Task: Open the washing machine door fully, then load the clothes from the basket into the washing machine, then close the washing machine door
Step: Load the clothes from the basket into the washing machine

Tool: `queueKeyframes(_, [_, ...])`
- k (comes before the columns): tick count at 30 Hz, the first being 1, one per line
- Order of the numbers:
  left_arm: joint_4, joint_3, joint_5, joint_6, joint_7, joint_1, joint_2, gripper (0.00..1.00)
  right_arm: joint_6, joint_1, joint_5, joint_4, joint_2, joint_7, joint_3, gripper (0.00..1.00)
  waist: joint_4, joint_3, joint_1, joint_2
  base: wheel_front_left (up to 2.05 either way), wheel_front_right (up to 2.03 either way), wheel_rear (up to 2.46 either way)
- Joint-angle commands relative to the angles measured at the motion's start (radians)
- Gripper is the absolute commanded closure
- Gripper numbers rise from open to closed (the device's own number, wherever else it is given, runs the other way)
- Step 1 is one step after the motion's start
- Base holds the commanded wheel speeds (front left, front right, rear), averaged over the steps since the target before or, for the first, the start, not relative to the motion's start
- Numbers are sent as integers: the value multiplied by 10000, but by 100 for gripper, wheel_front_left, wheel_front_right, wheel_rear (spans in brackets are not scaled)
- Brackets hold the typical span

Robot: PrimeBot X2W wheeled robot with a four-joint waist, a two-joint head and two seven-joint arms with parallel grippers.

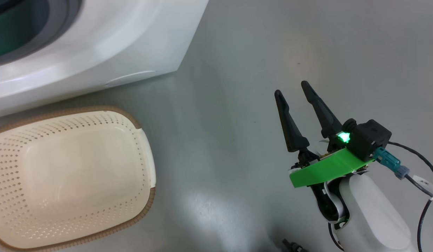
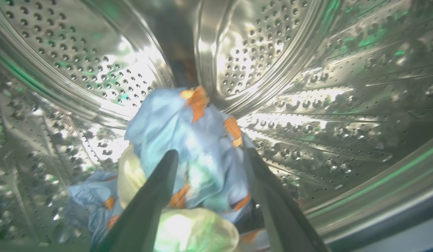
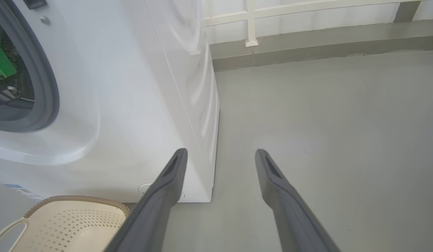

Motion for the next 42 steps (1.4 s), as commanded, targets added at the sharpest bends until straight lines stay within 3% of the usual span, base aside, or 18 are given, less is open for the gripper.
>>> queueKeyframes(1, [-31, 47, 43, 11, 0, -303, 367, 0, 46, 14, 73, -158, 21, -80, 197, 0, 56, -89, 1, -1, 0, 0, 0])
queueKeyframes(8, [944, -200, -185, -56, -371, -185, 125, 0, 46, -46, 113, 46, 21, -80, 226, 0, 189, -609, 1, -1, 0, 0, 0])
queueKeyframes(16, [972, -267, -680, -71, -716, 467, -152, 0, 46, -199, -70, 121, 22, -80, 80, 0, 423, -1182, 1, -1, 0, 0, 0])
queueKeyframes(21, [438, -483, -1017, -73, -803, 1414, -187, 0, 46, -239, -166, 351, 7, -80, 20, 0, 687, -1815, 1, -1, 0, 0, 0])
queueKeyframes(30, [-1089, -34, -1310, -74, -810, 3374, -318, 0, 46, -87, 17, 615, -220, -80, -52, 0, 1151, -2916, 1, -1, 0, 0, 0])
queueKeyframes(42, [-3813, 665, -779, -74, -811, 6645, -687, 0, 46, 467, 396, 836, -436, -80, -151, 0, 1573, -4370, 1, -1, 0, 0, 0])
